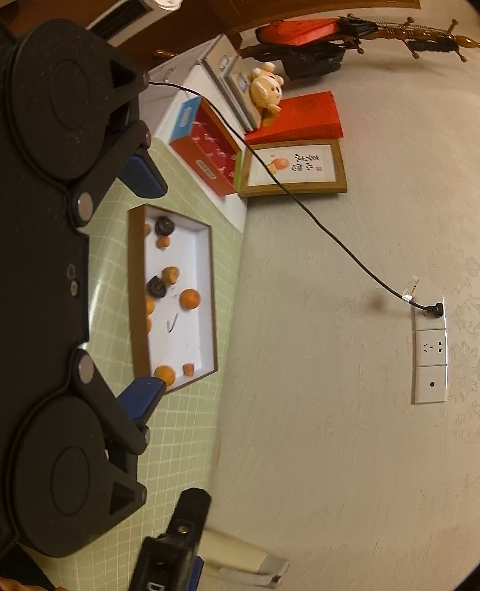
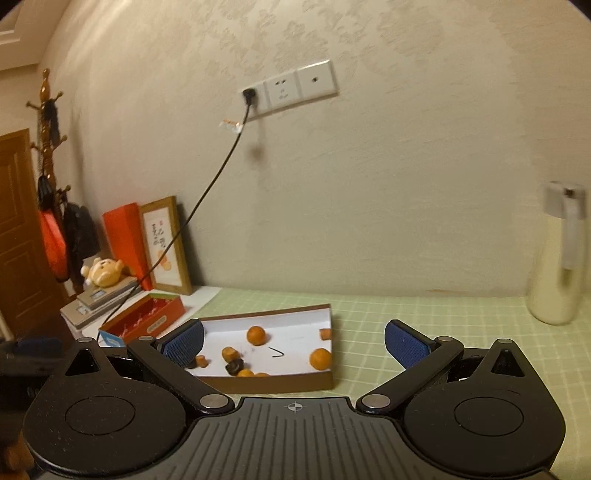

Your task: Organize fruits

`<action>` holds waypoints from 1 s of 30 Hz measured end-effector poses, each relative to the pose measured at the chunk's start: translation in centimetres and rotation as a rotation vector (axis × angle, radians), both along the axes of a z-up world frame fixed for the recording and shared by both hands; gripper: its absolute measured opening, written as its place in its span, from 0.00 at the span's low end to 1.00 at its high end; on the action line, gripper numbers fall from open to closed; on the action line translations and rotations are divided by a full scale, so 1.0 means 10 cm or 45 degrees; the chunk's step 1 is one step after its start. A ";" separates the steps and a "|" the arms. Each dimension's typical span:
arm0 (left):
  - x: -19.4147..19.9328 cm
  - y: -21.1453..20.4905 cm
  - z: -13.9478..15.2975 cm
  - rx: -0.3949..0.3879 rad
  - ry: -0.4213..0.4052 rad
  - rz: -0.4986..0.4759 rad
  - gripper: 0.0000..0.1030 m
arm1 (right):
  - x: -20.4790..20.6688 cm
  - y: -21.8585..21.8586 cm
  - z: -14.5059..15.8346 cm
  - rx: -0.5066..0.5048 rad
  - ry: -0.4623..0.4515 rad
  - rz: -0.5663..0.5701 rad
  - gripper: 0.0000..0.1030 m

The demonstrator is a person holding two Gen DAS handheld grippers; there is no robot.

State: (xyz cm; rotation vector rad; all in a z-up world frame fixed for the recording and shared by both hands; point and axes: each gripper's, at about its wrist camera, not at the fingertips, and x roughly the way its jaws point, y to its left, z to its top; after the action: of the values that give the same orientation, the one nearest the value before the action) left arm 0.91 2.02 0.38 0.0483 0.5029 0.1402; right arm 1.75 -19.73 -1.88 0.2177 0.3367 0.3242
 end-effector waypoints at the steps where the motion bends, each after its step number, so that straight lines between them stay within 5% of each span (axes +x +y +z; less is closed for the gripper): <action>1: -0.05 -0.02 0.00 -0.011 0.003 -0.001 0.94 | -0.06 -0.02 0.02 -0.003 0.005 -0.006 1.00; 30: -0.09 0.08 -0.08 -0.055 0.055 0.055 0.94 | -0.12 0.13 0.02 -0.065 0.022 -0.001 1.00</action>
State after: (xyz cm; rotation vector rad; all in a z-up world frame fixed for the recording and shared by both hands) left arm -0.04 2.80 -0.43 -0.0018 0.5498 0.1710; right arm 0.52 -18.44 -1.71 0.1708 0.3616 0.3130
